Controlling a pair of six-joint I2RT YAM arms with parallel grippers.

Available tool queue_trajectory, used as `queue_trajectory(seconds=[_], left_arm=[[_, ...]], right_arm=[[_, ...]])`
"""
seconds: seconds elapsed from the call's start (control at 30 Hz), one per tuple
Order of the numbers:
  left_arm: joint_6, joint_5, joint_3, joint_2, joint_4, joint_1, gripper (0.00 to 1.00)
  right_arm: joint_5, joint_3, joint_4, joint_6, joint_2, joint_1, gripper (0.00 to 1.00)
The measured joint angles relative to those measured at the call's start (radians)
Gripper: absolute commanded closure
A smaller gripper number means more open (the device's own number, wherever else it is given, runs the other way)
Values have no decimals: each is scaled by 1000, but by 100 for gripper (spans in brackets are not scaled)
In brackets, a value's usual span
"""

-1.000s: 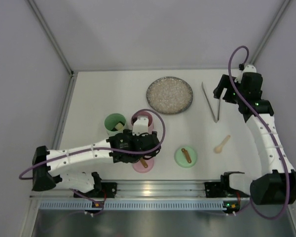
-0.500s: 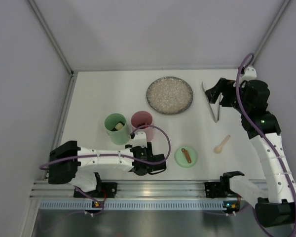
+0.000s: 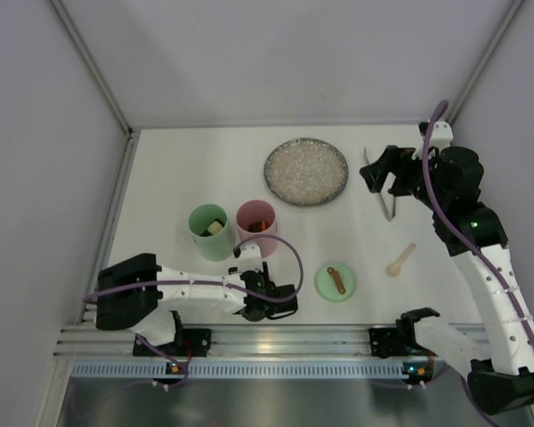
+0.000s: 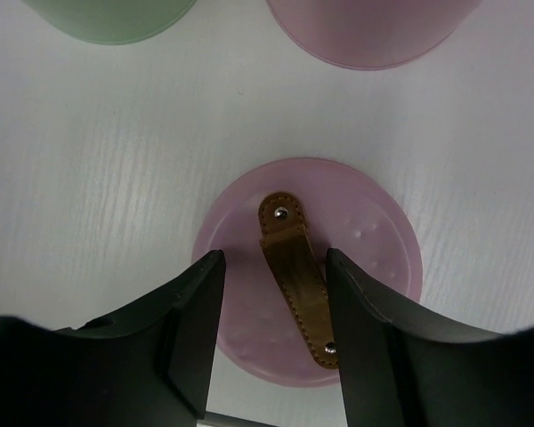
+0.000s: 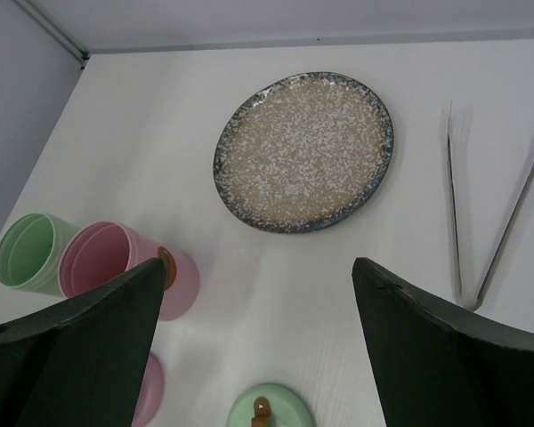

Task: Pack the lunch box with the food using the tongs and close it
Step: Pick up the box lid from the center of the board.

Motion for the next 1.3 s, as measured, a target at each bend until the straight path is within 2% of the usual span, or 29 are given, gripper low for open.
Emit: queue_trajectory(seconds=[0.03,0.07,0.13,0.17,0.33,0.47,0.83,1.13,1.3], left_arm=[[0,-4,-3,6,5,0,48],[0,-10,-3,10,9,0,57],[-1,-18,-3,16,26,-1,65],[0,-21,-3,18,33,-1,74],[8,-26,-3,13,47,-1,85],[38,2,-18,-25,53,0,100],[306,71,-18,-233,47,2,100],[602,171,66,-295,45,2,100],[732,235,165,-356,41,2,100]], right_arm=[[-1,4,-4,-3,0,5,13],[-1,7,-4,-5,-2,10,13],[-1,15,-13,-7,-7,16,13],[0,18,-16,-7,-13,18,13],[2,33,-23,-7,-51,25,12],[2,52,-26,-7,-70,26,12],[19,63,-30,-18,-71,27,12],[69,93,-46,-41,-42,27,12],[118,111,-59,-48,-37,27,12]])
